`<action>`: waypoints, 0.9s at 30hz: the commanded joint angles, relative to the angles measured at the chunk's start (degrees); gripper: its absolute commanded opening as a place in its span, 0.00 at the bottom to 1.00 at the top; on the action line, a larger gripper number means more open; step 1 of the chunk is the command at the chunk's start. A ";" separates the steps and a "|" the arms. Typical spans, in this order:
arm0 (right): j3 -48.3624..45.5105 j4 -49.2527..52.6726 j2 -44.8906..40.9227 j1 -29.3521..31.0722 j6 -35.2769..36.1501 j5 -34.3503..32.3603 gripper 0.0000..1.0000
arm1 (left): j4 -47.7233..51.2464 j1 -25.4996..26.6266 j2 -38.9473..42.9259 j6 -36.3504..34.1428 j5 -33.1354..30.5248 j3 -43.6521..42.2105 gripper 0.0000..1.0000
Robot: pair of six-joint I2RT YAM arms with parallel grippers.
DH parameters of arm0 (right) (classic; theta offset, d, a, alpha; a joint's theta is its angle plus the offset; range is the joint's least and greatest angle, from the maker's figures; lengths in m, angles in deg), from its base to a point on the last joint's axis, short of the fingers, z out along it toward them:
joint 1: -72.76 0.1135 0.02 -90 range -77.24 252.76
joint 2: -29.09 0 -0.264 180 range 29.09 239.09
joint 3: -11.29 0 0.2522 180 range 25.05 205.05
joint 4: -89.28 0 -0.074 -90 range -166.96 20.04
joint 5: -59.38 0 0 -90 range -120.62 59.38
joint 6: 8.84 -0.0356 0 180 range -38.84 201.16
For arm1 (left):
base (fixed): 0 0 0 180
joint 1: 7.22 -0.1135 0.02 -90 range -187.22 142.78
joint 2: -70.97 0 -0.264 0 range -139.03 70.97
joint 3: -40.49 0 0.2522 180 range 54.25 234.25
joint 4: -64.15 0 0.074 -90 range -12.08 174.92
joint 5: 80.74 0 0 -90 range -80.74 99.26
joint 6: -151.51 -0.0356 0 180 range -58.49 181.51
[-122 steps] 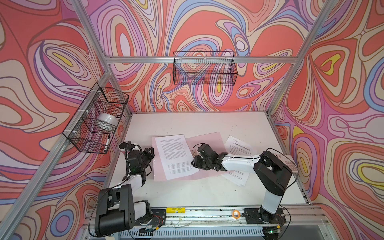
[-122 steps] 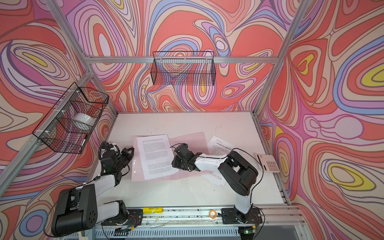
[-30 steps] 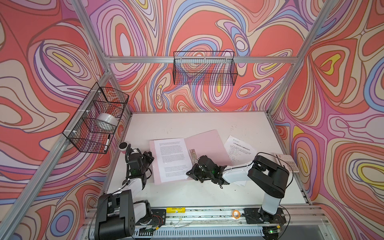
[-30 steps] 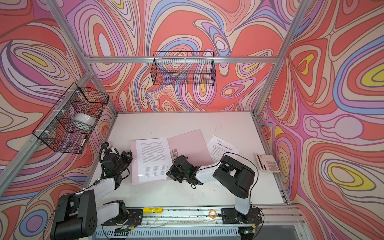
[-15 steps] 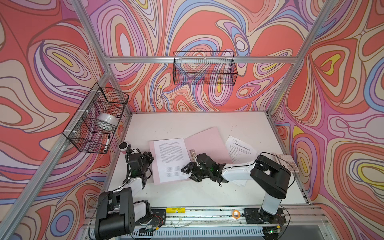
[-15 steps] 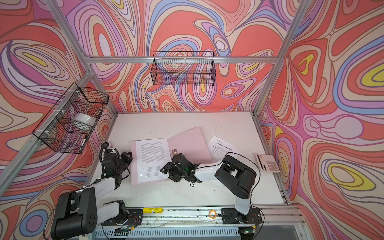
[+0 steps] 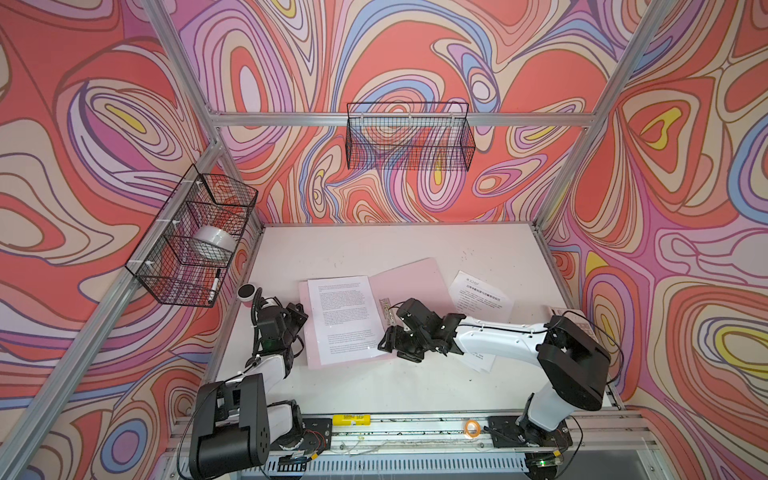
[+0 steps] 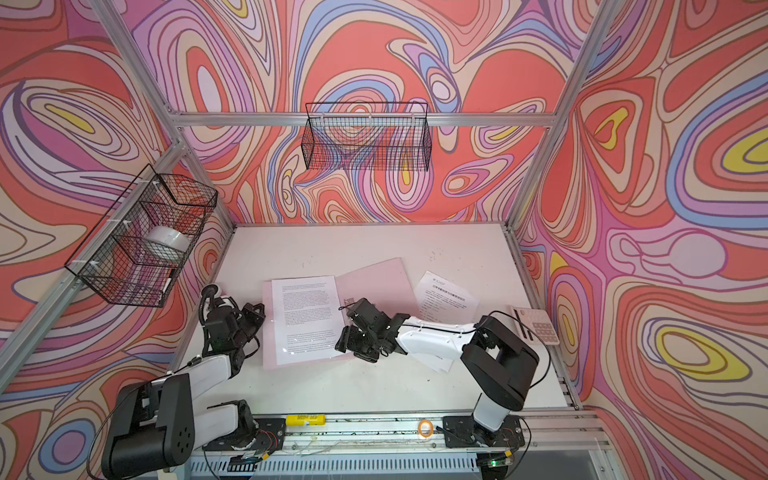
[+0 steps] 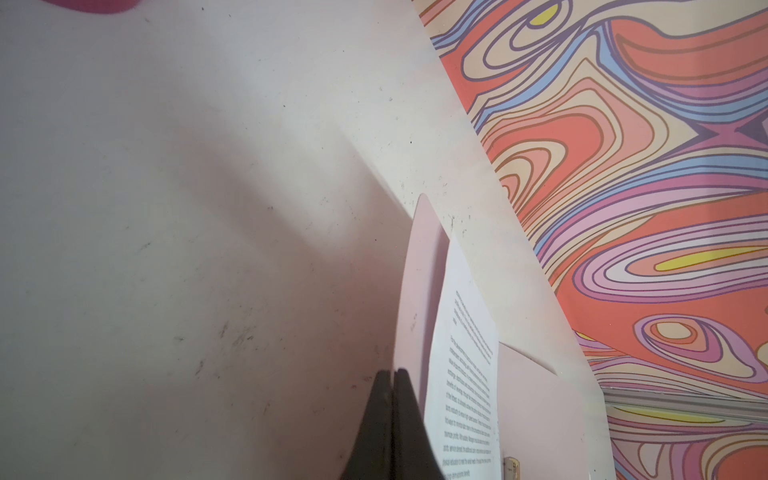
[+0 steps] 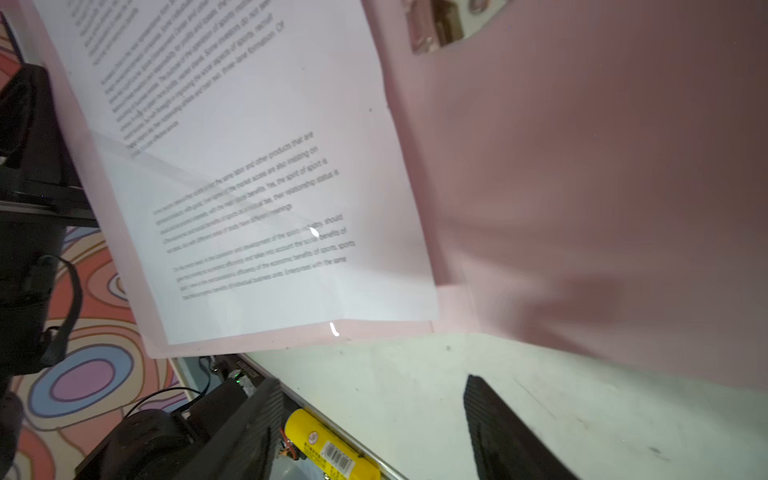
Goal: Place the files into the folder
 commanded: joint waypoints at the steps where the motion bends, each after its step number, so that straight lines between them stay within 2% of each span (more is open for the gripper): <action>1: 3.72 10.49 -2.08 -0.65 7.67 -10.08 0.69 | -1.32 0.00 -0.02 0.00 0.23 0.57 0.00; 3: 6.76 12.42 -0.96 -0.74 11.03 -14.00 0.60 | -1.25 -0.09 0.12 -0.33 0.29 0.57 0.00; 6: 11.60 14.18 2.74 -0.74 15.06 -17.01 0.59 | -1.14 -0.02 0.14 -0.69 0.29 0.57 0.00; 15: 16.78 11.40 13.26 -1.10 18.11 -15.22 0.59 | -0.92 -0.06 0.26 -1.15 0.67 0.83 0.00; 27: 18.11 6.87 17.40 -1.10 17.38 -10.78 0.61 | -1.11 -0.05 -0.19 -1.23 1.40 1.14 0.00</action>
